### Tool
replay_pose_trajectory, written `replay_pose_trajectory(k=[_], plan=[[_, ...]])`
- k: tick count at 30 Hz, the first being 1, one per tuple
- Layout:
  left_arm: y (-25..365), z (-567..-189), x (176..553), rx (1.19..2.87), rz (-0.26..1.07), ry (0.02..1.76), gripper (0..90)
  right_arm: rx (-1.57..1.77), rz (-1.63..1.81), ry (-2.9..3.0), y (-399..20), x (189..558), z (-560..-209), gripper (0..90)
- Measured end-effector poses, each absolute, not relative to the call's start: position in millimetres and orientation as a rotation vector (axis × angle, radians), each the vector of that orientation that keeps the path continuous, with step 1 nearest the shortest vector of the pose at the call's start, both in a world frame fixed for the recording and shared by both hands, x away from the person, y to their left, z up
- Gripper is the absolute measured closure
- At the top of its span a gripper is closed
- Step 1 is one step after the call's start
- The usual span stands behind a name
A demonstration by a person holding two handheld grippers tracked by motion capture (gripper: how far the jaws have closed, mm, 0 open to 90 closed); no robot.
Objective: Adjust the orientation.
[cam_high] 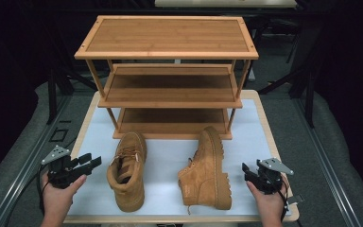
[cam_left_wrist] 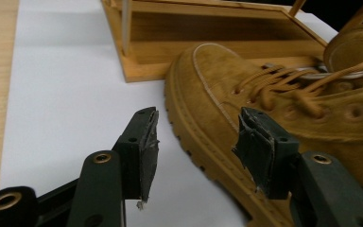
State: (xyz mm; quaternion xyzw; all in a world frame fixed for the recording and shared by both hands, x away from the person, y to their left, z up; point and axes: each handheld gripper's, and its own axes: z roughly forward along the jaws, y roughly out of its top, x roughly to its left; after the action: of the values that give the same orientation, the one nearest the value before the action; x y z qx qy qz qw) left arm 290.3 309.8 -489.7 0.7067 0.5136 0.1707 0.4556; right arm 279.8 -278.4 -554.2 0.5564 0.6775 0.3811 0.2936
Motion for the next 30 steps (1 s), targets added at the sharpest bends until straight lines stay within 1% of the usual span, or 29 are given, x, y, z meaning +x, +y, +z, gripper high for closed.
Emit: replay_pose_trajectory(k=[3,5,10,14,25,28,30], plan=[[306,-479,289,1.781,0.389,1.270,49.1,1.479,1.017,1.802,-278,280,-555,39.7],[304,-471,285,1.765,0.382,1.278,53.0,1.484,1.008,1.800,-278,280,-554,39.5],[300,-453,274,1.735,0.367,1.286,53.4,1.474,1.021,1.795,-275,279,-552,39.0],[294,-442,262,1.732,0.344,1.231,53.5,1.472,1.033,1.782,-274,277,-550,39.0],[268,-444,256,1.725,0.345,1.166,52.9,1.498,1.055,1.737,-278,274,-552,39.0],[257,-455,258,1.756,0.350,1.166,55.3,1.509,1.054,1.743,-278,274,-553,39.0],[254,-459,259,1.771,0.353,1.175,63.1,1.512,1.053,1.749,-279,274,-554,39.0]])
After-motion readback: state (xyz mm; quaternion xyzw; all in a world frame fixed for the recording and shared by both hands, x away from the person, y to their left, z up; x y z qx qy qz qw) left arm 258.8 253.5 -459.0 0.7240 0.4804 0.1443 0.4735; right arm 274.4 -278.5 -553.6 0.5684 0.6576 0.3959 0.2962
